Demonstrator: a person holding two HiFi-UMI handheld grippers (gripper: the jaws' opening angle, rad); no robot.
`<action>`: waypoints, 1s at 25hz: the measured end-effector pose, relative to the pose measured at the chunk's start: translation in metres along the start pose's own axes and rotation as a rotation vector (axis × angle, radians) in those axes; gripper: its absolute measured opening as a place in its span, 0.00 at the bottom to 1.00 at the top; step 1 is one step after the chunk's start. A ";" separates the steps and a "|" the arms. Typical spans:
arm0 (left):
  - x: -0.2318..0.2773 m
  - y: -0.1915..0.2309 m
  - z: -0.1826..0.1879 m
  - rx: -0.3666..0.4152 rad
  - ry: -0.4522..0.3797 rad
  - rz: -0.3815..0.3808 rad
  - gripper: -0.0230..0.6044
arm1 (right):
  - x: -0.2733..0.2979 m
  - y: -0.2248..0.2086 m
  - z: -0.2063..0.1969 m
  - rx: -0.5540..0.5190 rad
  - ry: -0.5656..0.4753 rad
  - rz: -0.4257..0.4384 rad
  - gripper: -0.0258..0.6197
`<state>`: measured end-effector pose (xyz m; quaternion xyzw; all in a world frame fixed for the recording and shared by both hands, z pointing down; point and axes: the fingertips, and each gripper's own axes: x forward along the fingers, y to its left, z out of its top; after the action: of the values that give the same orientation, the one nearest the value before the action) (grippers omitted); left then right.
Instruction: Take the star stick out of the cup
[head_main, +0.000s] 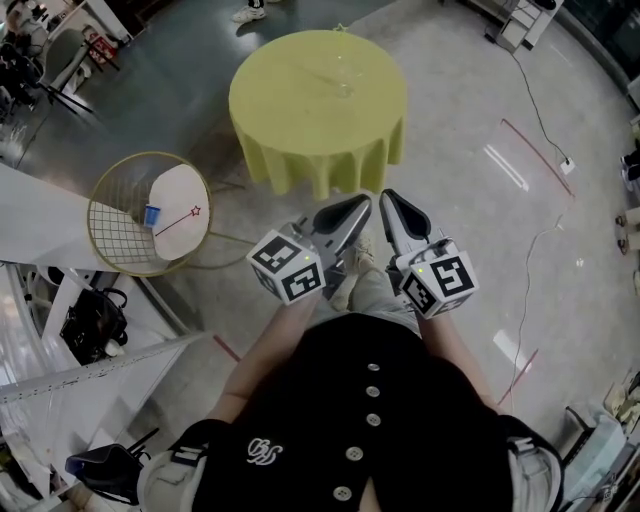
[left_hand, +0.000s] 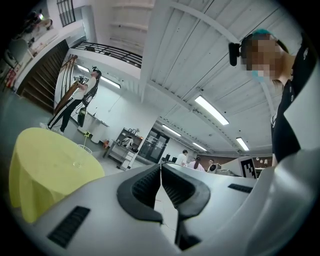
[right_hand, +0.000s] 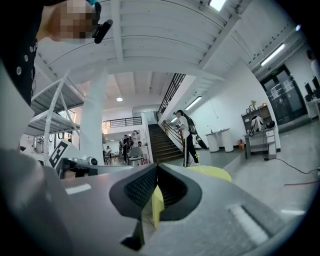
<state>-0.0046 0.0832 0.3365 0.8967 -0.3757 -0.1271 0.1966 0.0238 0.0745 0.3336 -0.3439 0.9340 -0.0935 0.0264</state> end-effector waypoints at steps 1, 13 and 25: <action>0.002 0.005 0.001 0.002 -0.001 0.004 0.07 | 0.005 -0.003 0.001 0.000 -0.003 0.002 0.04; 0.048 0.076 0.024 -0.004 -0.017 0.056 0.07 | 0.076 -0.058 0.005 -0.005 0.019 0.043 0.04; 0.122 0.142 0.053 -0.020 -0.044 0.104 0.07 | 0.146 -0.131 0.029 -0.008 0.015 0.118 0.04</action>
<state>-0.0296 -0.1098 0.3428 0.8710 -0.4247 -0.1401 0.2035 -0.0006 -0.1228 0.3325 -0.2878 0.9531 -0.0906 0.0237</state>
